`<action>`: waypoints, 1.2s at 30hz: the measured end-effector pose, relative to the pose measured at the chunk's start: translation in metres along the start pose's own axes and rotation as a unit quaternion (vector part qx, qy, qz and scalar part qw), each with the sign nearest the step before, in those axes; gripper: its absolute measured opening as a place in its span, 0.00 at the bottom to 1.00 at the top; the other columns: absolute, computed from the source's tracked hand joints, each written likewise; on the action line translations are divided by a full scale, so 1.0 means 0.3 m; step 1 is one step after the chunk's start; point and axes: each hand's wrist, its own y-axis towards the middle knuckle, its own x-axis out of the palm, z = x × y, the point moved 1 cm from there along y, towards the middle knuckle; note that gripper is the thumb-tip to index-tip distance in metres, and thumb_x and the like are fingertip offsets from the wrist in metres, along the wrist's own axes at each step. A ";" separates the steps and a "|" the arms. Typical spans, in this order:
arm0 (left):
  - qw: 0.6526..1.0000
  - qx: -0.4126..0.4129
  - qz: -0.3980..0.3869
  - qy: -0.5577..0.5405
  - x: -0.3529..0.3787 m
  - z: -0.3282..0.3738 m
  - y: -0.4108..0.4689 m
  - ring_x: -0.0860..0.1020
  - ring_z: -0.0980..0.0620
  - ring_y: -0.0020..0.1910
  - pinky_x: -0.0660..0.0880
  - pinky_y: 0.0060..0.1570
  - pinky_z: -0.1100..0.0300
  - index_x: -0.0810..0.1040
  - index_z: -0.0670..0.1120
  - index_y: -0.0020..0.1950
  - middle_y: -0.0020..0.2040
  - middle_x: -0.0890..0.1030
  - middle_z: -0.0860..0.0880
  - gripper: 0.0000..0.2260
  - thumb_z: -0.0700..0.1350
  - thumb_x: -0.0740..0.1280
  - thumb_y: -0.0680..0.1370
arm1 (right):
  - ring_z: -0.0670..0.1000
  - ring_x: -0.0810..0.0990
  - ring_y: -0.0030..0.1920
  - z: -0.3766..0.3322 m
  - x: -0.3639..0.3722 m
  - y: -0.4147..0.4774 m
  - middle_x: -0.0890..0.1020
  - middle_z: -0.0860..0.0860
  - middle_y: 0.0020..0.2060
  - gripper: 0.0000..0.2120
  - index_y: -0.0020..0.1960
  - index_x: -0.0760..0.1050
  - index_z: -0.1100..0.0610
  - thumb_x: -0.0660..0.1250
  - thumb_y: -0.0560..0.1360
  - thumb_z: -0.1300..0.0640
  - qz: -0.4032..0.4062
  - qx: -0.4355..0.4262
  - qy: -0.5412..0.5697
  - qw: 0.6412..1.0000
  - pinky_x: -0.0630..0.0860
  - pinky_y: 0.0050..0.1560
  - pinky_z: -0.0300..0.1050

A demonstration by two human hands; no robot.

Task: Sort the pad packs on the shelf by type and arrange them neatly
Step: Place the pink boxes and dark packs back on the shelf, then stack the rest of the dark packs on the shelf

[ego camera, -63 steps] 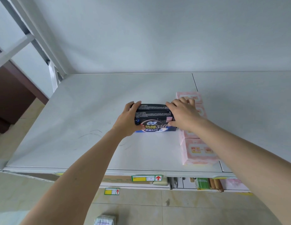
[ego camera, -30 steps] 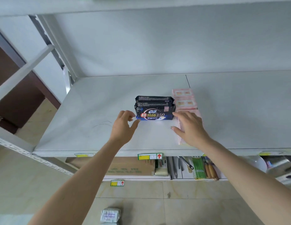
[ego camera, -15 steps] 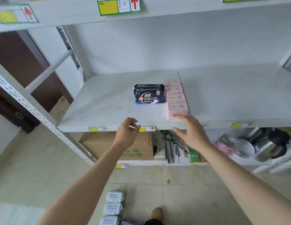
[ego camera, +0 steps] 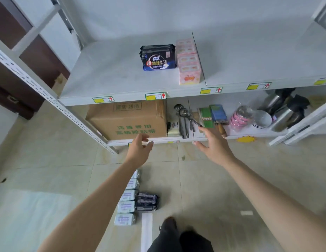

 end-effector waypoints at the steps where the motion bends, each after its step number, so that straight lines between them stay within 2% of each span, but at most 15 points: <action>1: 1.000 -0.014 -0.007 0.000 0.008 -0.037 -0.009 0.78 0.46 0.45 0.75 0.47 0.52 0.71 0.44 0.58 0.53 0.74 0.49 0.10 0.42 0.64 0.78 | 0.53 0.70 0.65 0.012 0.025 -0.019 0.73 0.53 0.64 0.26 0.69 0.66 0.56 0.67 0.74 0.51 -0.010 0.012 0.006 1.000 0.67 0.62 0.49; 4: 0.997 -0.068 -0.018 -0.018 0.028 -0.163 -0.031 0.78 0.46 0.45 0.74 0.42 0.53 0.71 0.43 0.57 0.52 0.74 0.49 0.09 0.42 0.63 0.78 | 0.52 0.69 0.67 0.033 0.099 -0.071 0.71 0.52 0.66 0.26 0.70 0.65 0.55 0.66 0.74 0.50 -0.046 0.040 0.005 0.998 0.68 0.63 0.52; 7: 0.991 -0.126 -0.022 -0.038 0.056 -0.306 -0.049 0.76 0.45 0.44 0.69 0.36 0.58 0.71 0.46 0.53 0.47 0.75 0.49 0.05 0.41 0.63 0.78 | 0.53 0.70 0.66 0.053 0.197 -0.125 0.70 0.52 0.66 0.26 0.70 0.65 0.54 0.66 0.74 0.50 -0.088 0.081 0.013 0.993 0.68 0.64 0.53; 10: 0.984 -0.168 -0.037 -0.051 0.089 -0.452 -0.071 0.75 0.46 0.43 0.69 0.32 0.60 0.70 0.48 0.52 0.46 0.75 0.50 0.05 0.42 0.63 0.77 | 0.52 0.71 0.64 0.084 0.324 -0.165 0.70 0.52 0.66 0.26 0.70 0.64 0.53 0.66 0.74 0.49 -0.130 0.105 0.005 0.986 0.69 0.63 0.51; 12: 0.977 -0.197 -0.049 -0.063 0.100 -0.554 -0.084 0.75 0.48 0.44 0.70 0.33 0.61 0.69 0.48 0.53 0.47 0.76 0.52 0.06 0.42 0.63 0.77 | 0.51 0.71 0.65 0.098 0.427 -0.188 0.69 0.51 0.66 0.27 0.70 0.63 0.52 0.65 0.74 0.48 -0.161 0.121 0.007 0.979 0.68 0.64 0.50; 15: 0.970 -0.233 -0.049 -0.054 0.111 -0.717 -0.092 0.76 0.47 0.46 0.75 0.41 0.56 0.70 0.48 0.54 0.50 0.76 0.52 0.07 0.43 0.64 0.77 | 0.50 0.69 0.66 0.114 0.590 -0.227 0.68 0.50 0.67 0.27 0.71 0.61 0.51 0.63 0.75 0.47 -0.202 0.147 0.025 0.968 0.67 0.65 0.46; 16: 0.967 -0.246 -0.044 -0.050 0.114 -0.768 -0.090 0.77 0.47 0.44 0.76 0.41 0.58 0.70 0.47 0.54 0.51 0.76 0.50 0.07 0.43 0.63 0.77 | 0.50 0.69 0.66 0.118 0.642 -0.240 0.68 0.50 0.67 0.27 0.71 0.61 0.51 0.63 0.75 0.47 -0.209 0.157 0.033 0.965 0.67 0.65 0.45; 17: 0.965 -0.255 -0.041 -0.045 0.118 -0.824 -0.085 0.78 0.50 0.39 0.76 0.36 0.64 0.70 0.47 0.53 0.51 0.76 0.50 0.06 0.42 0.63 0.78 | 0.50 0.68 0.67 0.126 0.705 -0.249 0.68 0.50 0.67 0.27 0.71 0.61 0.51 0.63 0.75 0.47 -0.217 0.165 0.040 0.961 0.66 0.65 0.43; 19: 0.961 -0.272 -0.034 -0.030 0.144 -0.943 -0.065 0.76 0.61 0.25 0.69 0.23 0.72 0.70 0.46 0.52 0.43 0.77 0.51 0.04 0.41 0.62 0.78 | 0.50 0.67 0.68 0.156 0.839 -0.262 0.68 0.51 0.67 0.26 0.71 0.61 0.52 0.63 0.76 0.48 -0.235 0.176 0.045 0.955 0.64 0.65 0.41; 20: 0.958 -0.283 -0.030 -0.026 0.161 -0.992 -0.054 0.75 0.62 0.23 0.68 0.22 0.72 0.71 0.45 0.52 0.40 0.76 0.53 0.04 0.40 0.62 0.78 | 0.50 0.67 0.68 0.176 0.903 -0.268 0.68 0.51 0.68 0.26 0.71 0.61 0.52 0.63 0.76 0.48 -0.245 0.180 0.046 0.952 0.63 0.65 0.40; 22: 0.955 -0.293 -0.038 -0.015 0.201 -1.083 -0.031 0.76 0.59 0.28 0.72 0.29 0.66 0.73 0.43 0.56 0.37 0.74 0.57 0.07 0.41 0.62 0.78 | 0.49 0.67 0.68 0.220 1.014 -0.280 0.68 0.51 0.67 0.26 0.71 0.62 0.52 0.62 0.76 0.48 -0.261 0.194 0.048 0.944 0.63 0.65 0.40; 25: 0.945 -0.322 -0.050 -0.010 0.278 -1.228 0.003 0.75 0.47 0.38 0.74 0.40 0.56 0.73 0.42 0.59 0.37 0.76 0.54 0.11 0.43 0.62 0.78 | 0.49 0.67 0.68 0.289 1.174 -0.298 0.69 0.51 0.67 0.25 0.71 0.61 0.51 0.62 0.76 0.47 -0.292 0.215 0.050 0.930 0.63 0.64 0.39; 28: 0.938 -0.340 -0.066 0.016 0.375 -1.386 0.046 0.75 0.45 0.45 0.71 0.42 0.57 0.72 0.46 0.62 0.51 0.78 0.50 0.13 0.44 0.61 0.78 | 0.50 0.68 0.67 0.373 1.345 -0.281 0.70 0.52 0.66 0.26 0.71 0.62 0.52 0.63 0.76 0.47 -0.301 0.238 0.067 0.921 0.64 0.66 0.42; 32: 0.927 -0.370 -0.055 0.019 0.510 -1.600 0.105 0.74 0.46 0.47 0.72 0.50 0.55 0.71 0.47 0.65 0.48 0.76 0.49 0.15 0.45 0.61 0.78 | 0.51 0.69 0.67 0.494 1.579 -0.262 0.70 0.53 0.66 0.26 0.70 0.62 0.53 0.64 0.76 0.49 -0.309 0.276 0.098 0.905 0.65 0.67 0.44; 36: 0.925 -0.369 -0.078 0.043 0.613 -1.767 0.149 0.76 0.42 0.56 0.72 0.54 0.54 0.69 0.46 0.67 0.60 0.77 0.45 0.17 0.45 0.62 0.78 | 0.51 0.69 0.66 0.592 1.769 -0.260 0.70 0.54 0.66 0.27 0.71 0.62 0.51 0.64 0.75 0.47 -0.327 0.301 0.105 0.889 0.67 0.65 0.46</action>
